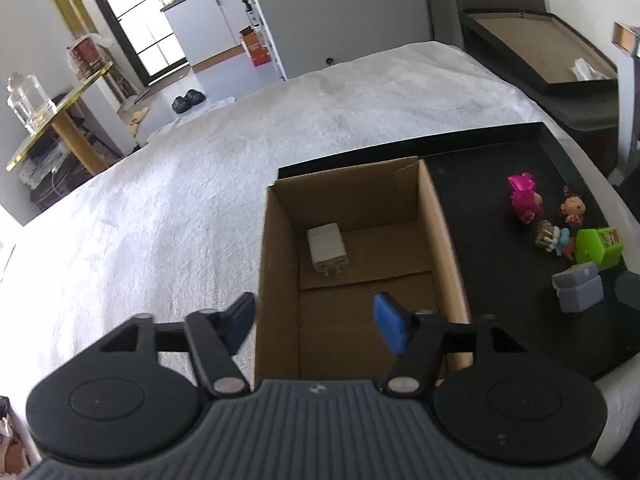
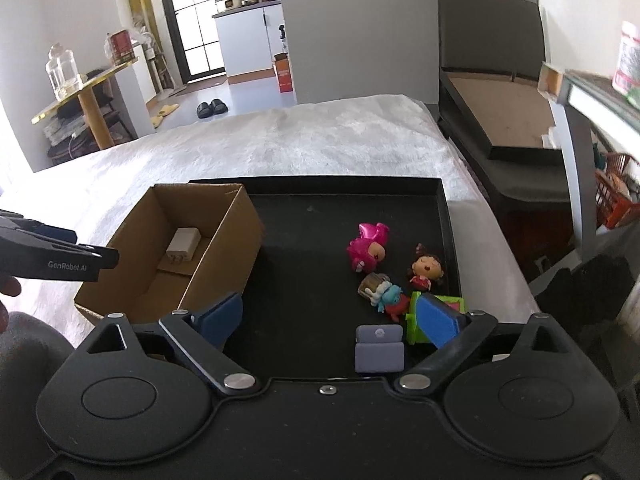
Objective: Organize rigid objects
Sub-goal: 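Move the right gripper back to the lavender block and close on it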
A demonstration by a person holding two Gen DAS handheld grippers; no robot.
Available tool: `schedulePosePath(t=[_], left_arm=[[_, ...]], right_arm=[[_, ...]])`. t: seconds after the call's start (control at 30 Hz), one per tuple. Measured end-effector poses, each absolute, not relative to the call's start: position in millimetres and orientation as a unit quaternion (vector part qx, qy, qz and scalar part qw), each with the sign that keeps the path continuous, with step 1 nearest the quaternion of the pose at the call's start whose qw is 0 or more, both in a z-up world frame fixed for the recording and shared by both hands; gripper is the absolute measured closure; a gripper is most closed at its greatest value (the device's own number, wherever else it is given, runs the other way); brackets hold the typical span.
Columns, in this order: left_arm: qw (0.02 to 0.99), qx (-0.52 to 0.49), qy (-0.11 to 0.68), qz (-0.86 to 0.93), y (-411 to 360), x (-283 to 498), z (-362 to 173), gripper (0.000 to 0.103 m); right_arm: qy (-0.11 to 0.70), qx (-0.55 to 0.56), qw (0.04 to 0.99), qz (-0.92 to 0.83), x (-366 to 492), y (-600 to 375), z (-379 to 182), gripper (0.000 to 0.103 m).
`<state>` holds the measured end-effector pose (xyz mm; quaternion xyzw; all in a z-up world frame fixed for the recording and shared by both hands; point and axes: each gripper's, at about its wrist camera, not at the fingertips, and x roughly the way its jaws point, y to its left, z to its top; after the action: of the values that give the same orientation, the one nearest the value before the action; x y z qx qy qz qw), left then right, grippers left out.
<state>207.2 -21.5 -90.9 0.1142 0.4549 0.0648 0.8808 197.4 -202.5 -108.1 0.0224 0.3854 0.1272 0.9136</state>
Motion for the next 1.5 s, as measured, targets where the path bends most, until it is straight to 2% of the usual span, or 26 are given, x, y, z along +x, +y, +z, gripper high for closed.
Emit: schedulePosePath(t=[0.1,0.2,0.63,0.9,1.07,1.2,1.37,1.43,1.5], left_arm=[[0.882,0.107,0.454,0.06,-27,206,-90,0.017],[0.884,0.124,0.447,0.063,-35,204,-89,0.014],[0.88,0.16,0.442,0.062,-63,204,-94,0.013],[0.881,0.16,0.443,0.049,-81,207,-98,0.013],[0.879,0.167,0.444,0.041,-93,211,-106,0.013],[0.876,0.175,0.448,0.03,-101,214,-116,0.015],[0.875,0.183,0.448,0.026,-107,218,-125,0.017],[0.875,0.187,0.447,0.025,-108,220,-129,0.02],[0.874,0.186,0.449,0.022,-109,221,-132,0.032]], right_arm=[[0.386,0.03,0.913,0.128,198,-206,-113,0.008],[0.387,0.043,0.912,0.129,197,-210,-117,0.008],[0.398,0.08,0.906,0.12,197,-227,-147,0.008],[0.413,0.099,0.897,0.12,203,-231,-172,0.023],[0.421,0.102,0.894,0.114,208,-234,-186,0.027],[0.429,0.101,0.891,0.112,212,-234,-195,0.031],[0.434,0.096,0.889,0.109,217,-232,-201,0.032],[0.437,0.097,0.888,0.109,219,-231,-203,0.033],[0.438,0.093,0.888,0.108,220,-230,-205,0.033]])
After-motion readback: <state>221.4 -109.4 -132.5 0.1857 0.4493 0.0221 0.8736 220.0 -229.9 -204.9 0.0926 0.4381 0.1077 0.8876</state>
